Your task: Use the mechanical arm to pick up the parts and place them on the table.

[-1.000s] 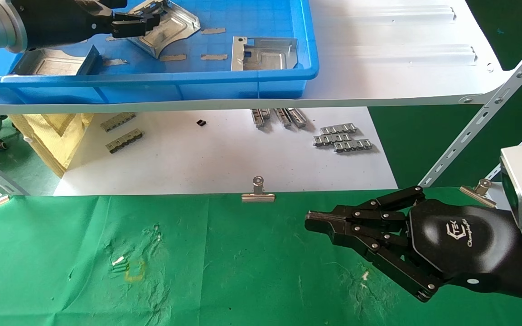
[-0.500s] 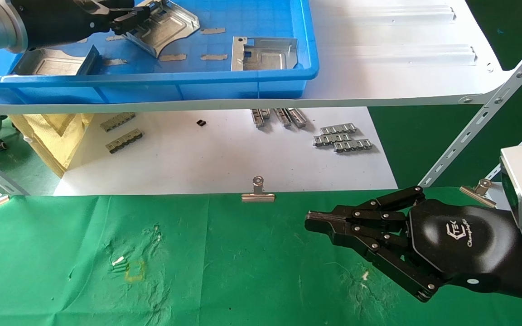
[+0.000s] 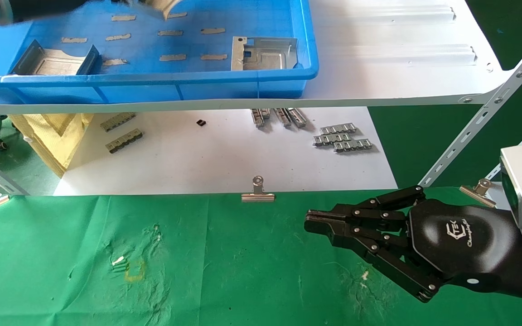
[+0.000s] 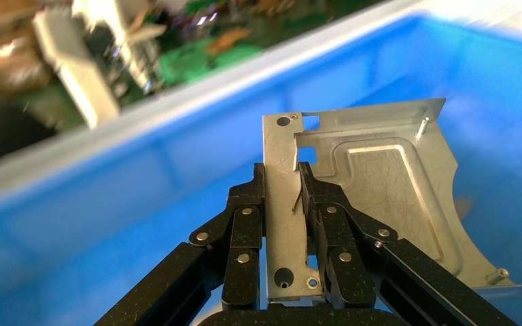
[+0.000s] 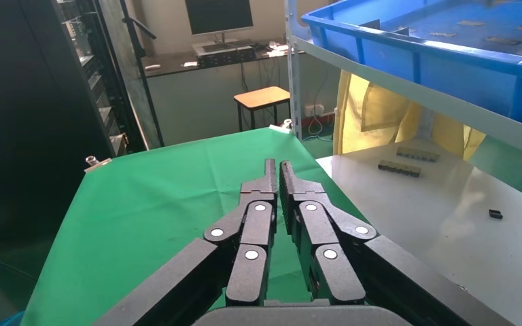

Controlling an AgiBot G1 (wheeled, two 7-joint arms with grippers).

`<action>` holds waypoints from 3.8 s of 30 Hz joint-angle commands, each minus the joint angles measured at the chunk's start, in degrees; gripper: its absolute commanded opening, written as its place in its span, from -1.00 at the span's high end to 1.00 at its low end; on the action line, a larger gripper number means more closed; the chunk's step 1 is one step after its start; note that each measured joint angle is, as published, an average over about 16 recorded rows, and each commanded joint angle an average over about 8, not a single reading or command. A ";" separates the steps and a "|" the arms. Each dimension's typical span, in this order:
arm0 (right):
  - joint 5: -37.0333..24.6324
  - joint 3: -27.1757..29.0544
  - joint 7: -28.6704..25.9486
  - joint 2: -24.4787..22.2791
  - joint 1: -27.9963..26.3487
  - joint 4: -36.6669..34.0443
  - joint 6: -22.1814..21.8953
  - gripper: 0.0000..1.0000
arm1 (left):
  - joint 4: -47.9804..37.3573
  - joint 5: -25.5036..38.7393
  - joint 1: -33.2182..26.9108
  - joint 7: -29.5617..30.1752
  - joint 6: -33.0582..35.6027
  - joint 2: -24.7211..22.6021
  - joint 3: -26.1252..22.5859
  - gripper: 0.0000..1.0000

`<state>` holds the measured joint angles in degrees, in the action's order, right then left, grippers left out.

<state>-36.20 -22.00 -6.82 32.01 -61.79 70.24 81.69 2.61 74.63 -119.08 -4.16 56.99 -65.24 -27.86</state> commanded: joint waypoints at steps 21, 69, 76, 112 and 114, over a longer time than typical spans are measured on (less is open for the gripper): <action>0.00 0.00 0.00 0.00 0.00 0.00 0.00 -1.00 | 16.21 -8.06 7.59 -14.72 35.48 11.53 -1.52 1.00; 0.00 0.00 0.00 0.00 0.00 0.00 0.00 -1.00 | 5.30 -11.16 21.84 -45.54 33.09 17.62 -26.97 -1.00; 0.00 0.00 0.00 0.00 0.00 0.00 0.00 -1.00 | 7.26 -17.67 23.58 -39.03 34.72 18.86 -24.62 -1.00; 0.00 0.00 0.00 -0.01 0.01 -0.01 -0.02 -1.00 | 30.05 -31.66 38.94 -12.39 33.15 24.06 -11.77 -1.00; 0.00 0.00 0.00 -0.01 0.01 -0.01 -0.02 -1.00 | 31.99 -31.71 39.82 -11.10 32.94 24.36 -10.65 -1.00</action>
<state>-36.19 -21.99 -6.81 32.00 -61.77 70.23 81.67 34.58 42.92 -79.27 -15.27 89.92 -40.89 -38.52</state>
